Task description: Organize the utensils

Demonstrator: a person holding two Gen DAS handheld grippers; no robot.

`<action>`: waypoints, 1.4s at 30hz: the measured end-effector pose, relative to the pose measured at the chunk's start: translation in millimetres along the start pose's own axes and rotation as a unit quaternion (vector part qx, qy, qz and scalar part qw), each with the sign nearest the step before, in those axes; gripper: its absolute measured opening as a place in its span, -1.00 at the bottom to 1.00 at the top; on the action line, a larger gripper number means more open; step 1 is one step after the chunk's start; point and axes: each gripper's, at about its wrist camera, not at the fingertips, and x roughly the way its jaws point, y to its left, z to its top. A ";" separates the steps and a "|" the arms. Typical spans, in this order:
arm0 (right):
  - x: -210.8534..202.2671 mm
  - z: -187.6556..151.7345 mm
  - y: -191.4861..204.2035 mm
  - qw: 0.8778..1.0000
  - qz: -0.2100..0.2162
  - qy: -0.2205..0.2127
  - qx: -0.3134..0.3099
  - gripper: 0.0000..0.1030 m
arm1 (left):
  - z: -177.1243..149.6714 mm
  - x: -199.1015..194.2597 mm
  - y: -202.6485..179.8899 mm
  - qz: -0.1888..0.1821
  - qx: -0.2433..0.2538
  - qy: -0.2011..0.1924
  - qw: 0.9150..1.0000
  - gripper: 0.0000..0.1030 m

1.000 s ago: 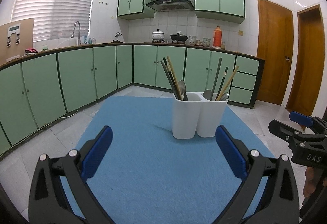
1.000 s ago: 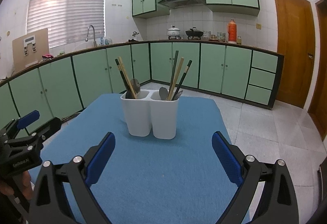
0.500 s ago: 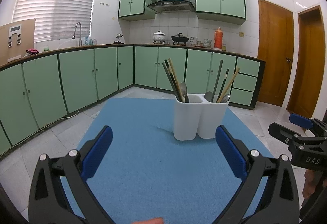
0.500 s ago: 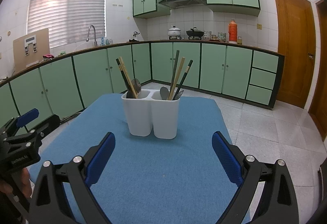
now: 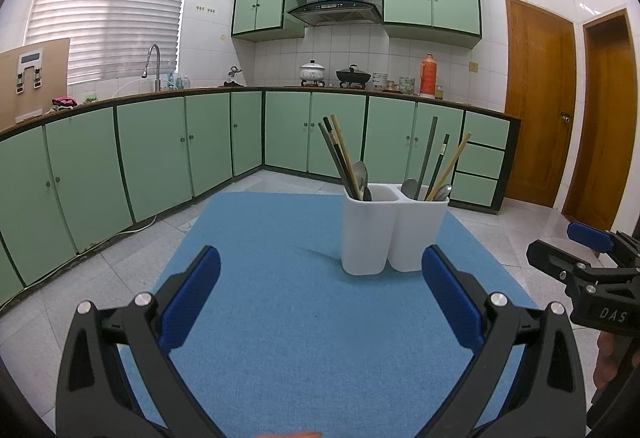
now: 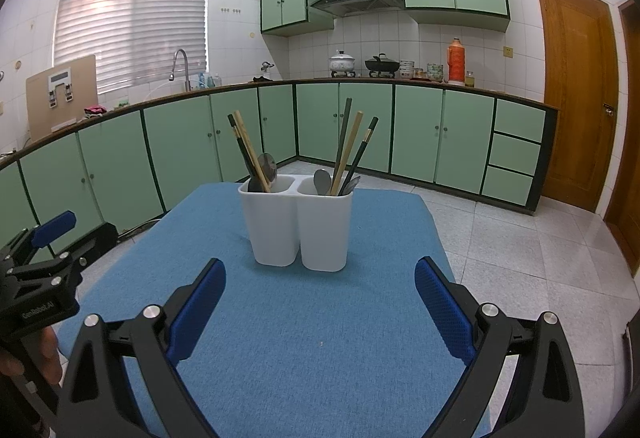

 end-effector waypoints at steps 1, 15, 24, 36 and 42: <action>-0.1 -0.1 -0.1 1.000 0.000 0.000 0.000 0.82 | 0.0 0.0 -0.1 0.001 0.001 0.000 1.000 0.90; -0.1 0.1 0.3 1.000 0.000 0.000 0.000 0.82 | -0.4 0.2 -2.7 0.002 0.002 -0.001 1.000 0.90; 0.2 -1.6 -0.4 1.000 0.002 -0.001 0.000 0.82 | -1.2 -0.7 -4.3 0.002 0.004 0.000 1.000 0.90; 0.2 -3.8 1.4 1.000 0.004 0.000 -0.002 0.82 | 0.1 -0.3 -5.5 0.002 0.006 -0.001 1.000 0.90; 0.2 -3.6 1.5 1.000 0.004 0.000 -0.002 0.82 | 0.1 -0.4 -5.4 0.003 0.006 -0.002 1.000 0.90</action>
